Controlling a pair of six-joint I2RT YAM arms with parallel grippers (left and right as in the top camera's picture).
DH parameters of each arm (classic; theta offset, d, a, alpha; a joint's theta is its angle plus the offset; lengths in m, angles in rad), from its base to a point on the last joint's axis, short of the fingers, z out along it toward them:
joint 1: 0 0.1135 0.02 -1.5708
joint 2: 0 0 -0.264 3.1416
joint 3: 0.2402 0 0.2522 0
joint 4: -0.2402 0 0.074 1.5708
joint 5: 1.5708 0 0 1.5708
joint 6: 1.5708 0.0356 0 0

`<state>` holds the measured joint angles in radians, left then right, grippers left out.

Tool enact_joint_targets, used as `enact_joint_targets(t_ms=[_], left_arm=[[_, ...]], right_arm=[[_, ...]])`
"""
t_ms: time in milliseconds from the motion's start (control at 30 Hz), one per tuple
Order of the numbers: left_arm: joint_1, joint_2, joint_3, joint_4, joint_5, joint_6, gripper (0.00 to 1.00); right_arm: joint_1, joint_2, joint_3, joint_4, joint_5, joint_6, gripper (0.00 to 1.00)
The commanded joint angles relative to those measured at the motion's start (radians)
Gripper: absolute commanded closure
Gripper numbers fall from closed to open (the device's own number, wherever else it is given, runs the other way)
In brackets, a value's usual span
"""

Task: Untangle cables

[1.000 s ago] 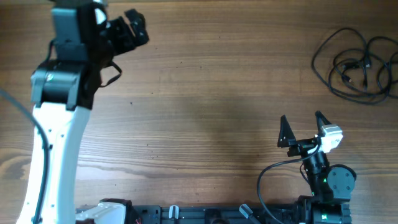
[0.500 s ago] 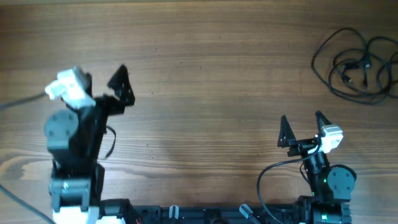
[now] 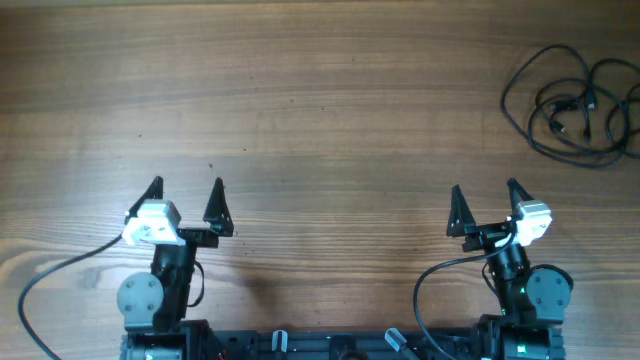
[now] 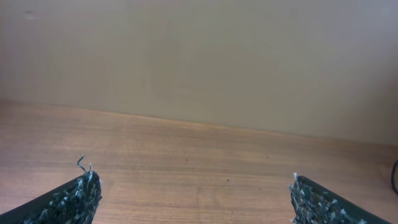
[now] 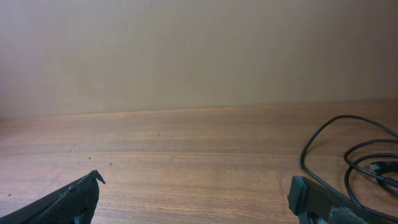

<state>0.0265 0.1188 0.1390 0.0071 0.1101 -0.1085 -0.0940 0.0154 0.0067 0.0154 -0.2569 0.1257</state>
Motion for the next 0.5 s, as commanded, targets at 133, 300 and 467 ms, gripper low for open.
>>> enact_joint_targets(t_ms=[133,300,467], left_arm=[[0.005,-0.116,-0.134,-0.015,-0.017,0.023,0.00],[0.004,-0.116,-0.134,-0.079,-0.016,0.022,0.00],[0.003,-0.115,-0.134,-0.077,-0.018,0.023,0.00]], right_arm=[[0.004,-0.011,-0.002,0.003,0.014,-0.011,0.00],[0.004,-0.011,-0.002,0.003,0.014,-0.011,0.00],[0.004,-0.011,-0.002,0.003,0.014,-0.011,0.00]])
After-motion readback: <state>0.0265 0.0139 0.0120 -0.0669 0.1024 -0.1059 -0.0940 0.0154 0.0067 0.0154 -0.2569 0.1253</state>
